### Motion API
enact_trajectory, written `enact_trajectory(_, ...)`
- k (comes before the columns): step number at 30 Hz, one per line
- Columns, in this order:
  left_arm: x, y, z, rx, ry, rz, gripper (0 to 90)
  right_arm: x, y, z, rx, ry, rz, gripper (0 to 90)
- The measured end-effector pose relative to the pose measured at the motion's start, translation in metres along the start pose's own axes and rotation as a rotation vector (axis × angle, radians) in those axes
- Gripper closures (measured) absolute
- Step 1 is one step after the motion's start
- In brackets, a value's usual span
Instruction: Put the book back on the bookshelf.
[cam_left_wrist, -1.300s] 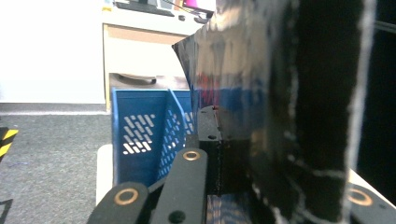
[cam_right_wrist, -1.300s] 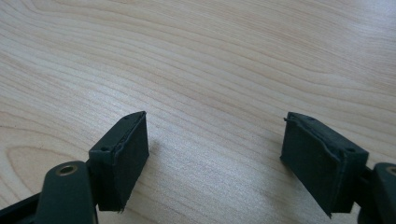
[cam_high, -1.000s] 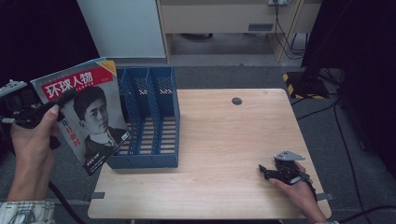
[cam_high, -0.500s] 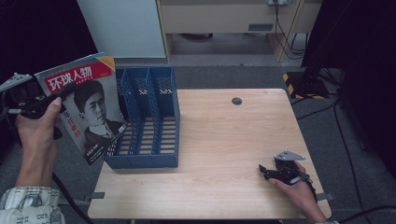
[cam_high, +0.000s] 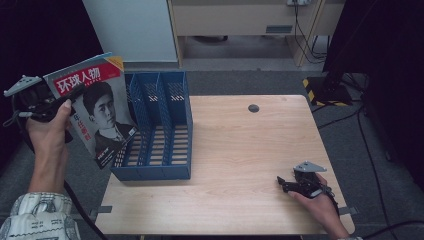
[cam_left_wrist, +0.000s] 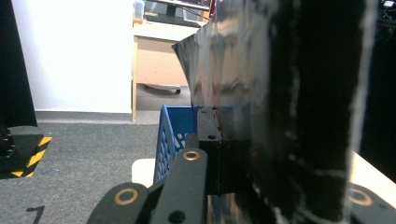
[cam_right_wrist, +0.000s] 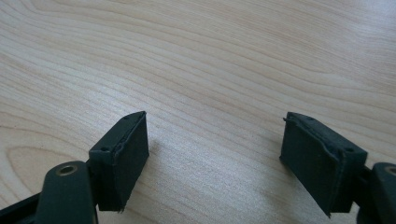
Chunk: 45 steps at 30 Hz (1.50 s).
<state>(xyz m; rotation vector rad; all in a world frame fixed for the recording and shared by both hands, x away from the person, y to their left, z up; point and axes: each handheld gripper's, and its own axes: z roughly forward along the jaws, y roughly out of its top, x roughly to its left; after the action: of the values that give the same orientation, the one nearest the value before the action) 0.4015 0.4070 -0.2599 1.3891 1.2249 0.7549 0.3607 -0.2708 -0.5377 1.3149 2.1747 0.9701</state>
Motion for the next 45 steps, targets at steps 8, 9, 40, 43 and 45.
enact_trajectory(8, 0.001, -0.004, 0.008, -0.040, -0.010, -0.007, 86.9, 0.000, 0.000, 0.000, 0.000, 0.000, 0.000, 23.4)
enact_trajectory(9, 0.001, -0.005, 0.009, -0.045, -0.013, -0.007, 86.9, 0.000, 0.000, 0.000, 0.000, 0.000, 0.000, 23.4)
enact_trajectory(40, 0.000, -0.031, 0.027, -0.114, -0.019, 0.032, 86.8, 0.000, 0.000, 0.000, 0.000, 0.000, 0.000, 23.4)
enact_trajectory(43, 0.001, -0.033, 0.027, -0.122, -0.012, 0.038, 86.9, 0.000, 0.000, 0.000, 0.000, 0.000, 0.000, 23.4)
enact_trajectory(45, 0.001, -0.035, 0.027, -0.121, -0.008, 0.042, 86.8, 0.000, 0.000, 0.000, 0.000, 0.000, 0.000, 23.4)
